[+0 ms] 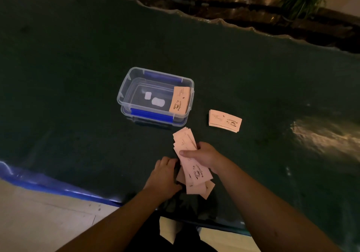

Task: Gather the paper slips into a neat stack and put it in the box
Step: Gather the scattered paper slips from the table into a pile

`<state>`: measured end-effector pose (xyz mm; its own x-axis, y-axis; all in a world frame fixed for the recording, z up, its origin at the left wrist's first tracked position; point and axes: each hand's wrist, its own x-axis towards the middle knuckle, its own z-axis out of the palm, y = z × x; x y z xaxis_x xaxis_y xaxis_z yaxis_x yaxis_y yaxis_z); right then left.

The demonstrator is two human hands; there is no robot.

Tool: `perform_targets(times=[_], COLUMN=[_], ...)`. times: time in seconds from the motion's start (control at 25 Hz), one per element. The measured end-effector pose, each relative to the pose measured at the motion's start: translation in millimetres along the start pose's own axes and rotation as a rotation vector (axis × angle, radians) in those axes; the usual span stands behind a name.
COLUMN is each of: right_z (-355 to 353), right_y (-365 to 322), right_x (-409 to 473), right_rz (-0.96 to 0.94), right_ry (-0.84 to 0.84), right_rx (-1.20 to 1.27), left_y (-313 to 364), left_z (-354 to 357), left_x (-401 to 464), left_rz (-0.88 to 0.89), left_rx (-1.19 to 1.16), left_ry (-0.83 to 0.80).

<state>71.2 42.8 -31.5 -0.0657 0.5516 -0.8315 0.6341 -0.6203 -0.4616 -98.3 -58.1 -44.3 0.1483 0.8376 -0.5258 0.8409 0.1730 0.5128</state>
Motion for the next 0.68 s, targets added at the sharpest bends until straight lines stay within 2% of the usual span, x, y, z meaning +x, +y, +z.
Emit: perform_targets(times=[0.28,0.44,0.6,0.68], right_z=[-27.3,-32.9,-27.0,-22.6], right_y=[24.2,42.3,56.7,62.7], right_x=[-20.3,-27.0,-32.6,-34.0], right_rz=[0.008,-0.01,-0.074,-0.098], right_ry=[-0.036,-0.053,0.017,0.064], right_rx=[0.108,0.05,0.023,0.036], left_y=[11.1,21.4,33.3,40.4], left_z=[-3.8,-3.2,0.5,9.5], left_x=[4.0,10.4,13.0,12.1], left_rz=[-0.025,-0.054,-0.172,-0.254], left_rx=[0.113,0.109,0.071,-0.051], left_ry=[-0.006,0.057,0.052,0.008])
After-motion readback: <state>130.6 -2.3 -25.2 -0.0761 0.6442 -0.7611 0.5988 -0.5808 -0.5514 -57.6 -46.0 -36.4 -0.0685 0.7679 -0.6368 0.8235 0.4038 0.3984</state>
